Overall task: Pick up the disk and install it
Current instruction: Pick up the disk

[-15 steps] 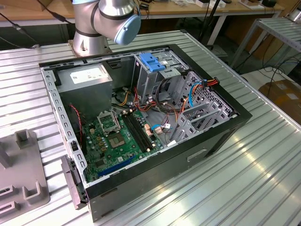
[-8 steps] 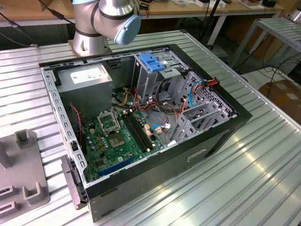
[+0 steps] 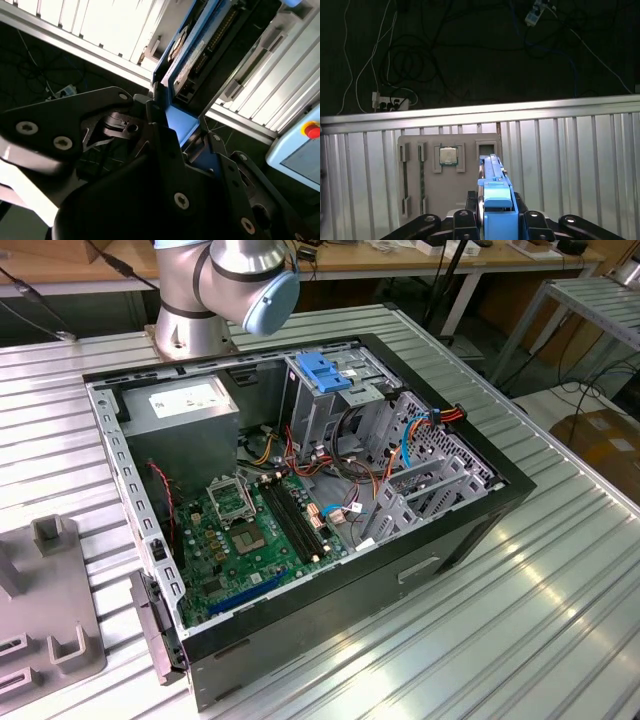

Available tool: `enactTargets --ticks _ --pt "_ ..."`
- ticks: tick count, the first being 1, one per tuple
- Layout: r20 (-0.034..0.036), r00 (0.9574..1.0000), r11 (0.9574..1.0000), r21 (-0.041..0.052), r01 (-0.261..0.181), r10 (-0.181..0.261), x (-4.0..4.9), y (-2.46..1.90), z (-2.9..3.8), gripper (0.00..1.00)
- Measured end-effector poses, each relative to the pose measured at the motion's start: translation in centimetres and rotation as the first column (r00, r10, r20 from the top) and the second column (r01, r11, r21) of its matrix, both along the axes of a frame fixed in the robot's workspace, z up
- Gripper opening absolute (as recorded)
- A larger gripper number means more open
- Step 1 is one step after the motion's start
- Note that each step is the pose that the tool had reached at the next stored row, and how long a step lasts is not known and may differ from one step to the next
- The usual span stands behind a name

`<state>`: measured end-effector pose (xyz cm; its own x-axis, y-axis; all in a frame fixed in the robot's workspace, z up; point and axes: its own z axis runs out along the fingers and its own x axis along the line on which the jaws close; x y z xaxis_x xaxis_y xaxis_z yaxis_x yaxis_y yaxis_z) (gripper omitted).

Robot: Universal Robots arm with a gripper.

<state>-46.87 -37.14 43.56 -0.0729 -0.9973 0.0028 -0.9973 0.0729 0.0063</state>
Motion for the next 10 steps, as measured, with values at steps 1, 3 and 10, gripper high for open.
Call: enactTargets --ticks 1,3,10 --pt "0.0 1.0 1.0 0.0 0.0 0.0 0.0 0.0 0.4 0.37" --pt "-0.0001 1.0 1.0 0.0 0.0 0.0 0.0 0.0 2.12 0.37" --pt "-0.0001 1.0 1.0 -0.0001 0.0 0.0 0.01 0.0 5.29 0.37"
